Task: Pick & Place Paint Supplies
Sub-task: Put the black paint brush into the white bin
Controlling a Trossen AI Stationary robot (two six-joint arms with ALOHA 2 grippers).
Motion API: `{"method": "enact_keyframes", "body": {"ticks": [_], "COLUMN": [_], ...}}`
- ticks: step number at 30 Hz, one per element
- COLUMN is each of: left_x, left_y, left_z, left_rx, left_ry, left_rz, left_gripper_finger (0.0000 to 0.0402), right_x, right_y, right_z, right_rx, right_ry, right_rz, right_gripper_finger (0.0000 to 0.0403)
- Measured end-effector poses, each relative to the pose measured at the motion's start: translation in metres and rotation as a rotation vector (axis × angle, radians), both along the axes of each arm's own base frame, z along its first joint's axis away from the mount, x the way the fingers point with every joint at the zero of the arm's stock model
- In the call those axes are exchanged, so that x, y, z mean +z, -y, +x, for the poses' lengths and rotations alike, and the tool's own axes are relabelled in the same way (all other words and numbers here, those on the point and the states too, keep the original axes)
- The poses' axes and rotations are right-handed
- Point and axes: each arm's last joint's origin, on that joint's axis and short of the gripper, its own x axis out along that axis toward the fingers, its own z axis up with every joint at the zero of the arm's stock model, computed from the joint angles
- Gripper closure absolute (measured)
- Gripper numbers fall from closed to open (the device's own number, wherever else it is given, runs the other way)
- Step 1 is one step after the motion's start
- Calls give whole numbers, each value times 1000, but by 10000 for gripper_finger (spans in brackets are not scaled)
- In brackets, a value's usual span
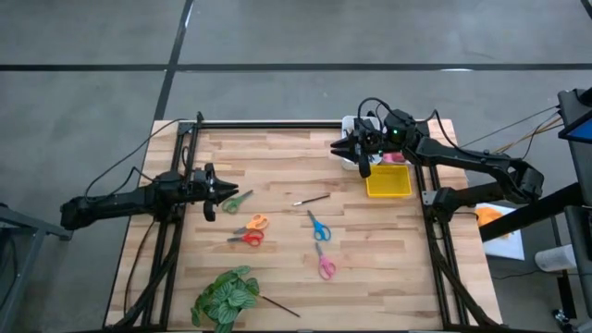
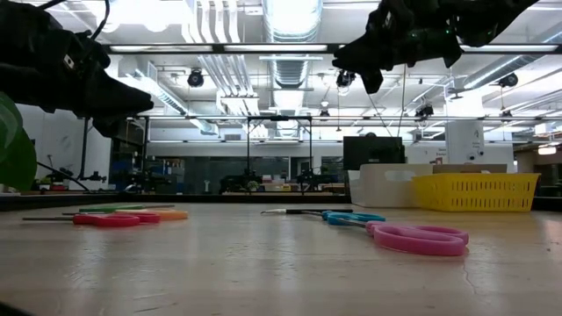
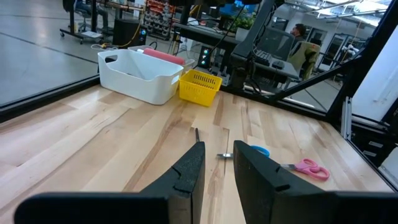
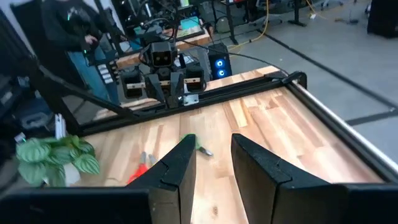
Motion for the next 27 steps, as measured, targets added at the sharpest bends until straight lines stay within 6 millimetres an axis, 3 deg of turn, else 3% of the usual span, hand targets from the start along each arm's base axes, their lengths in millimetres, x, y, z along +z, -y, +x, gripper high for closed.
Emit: {"method": "enact_keyframes", "body": {"ticks": [10, 22, 27], "left_x": [0, 0, 0], "left_y": [0, 0, 0], "left_z": [0, 0, 0], "left_rx": [0, 1, 1], "left_ry": [0, 0, 0], "left_rz": [0, 0, 0], "left_gripper_finger": [315, 315, 315], "right_x": [-11, -31, -47], "right_y": [-1, -36, -45], "right_z": [0, 14, 28], "right_rx": [-137, 107, 148], "right_ry": [-113, -266, -326], "right_rz": [47, -249, -235], "right_gripper_finger": [303, 303, 303]}}
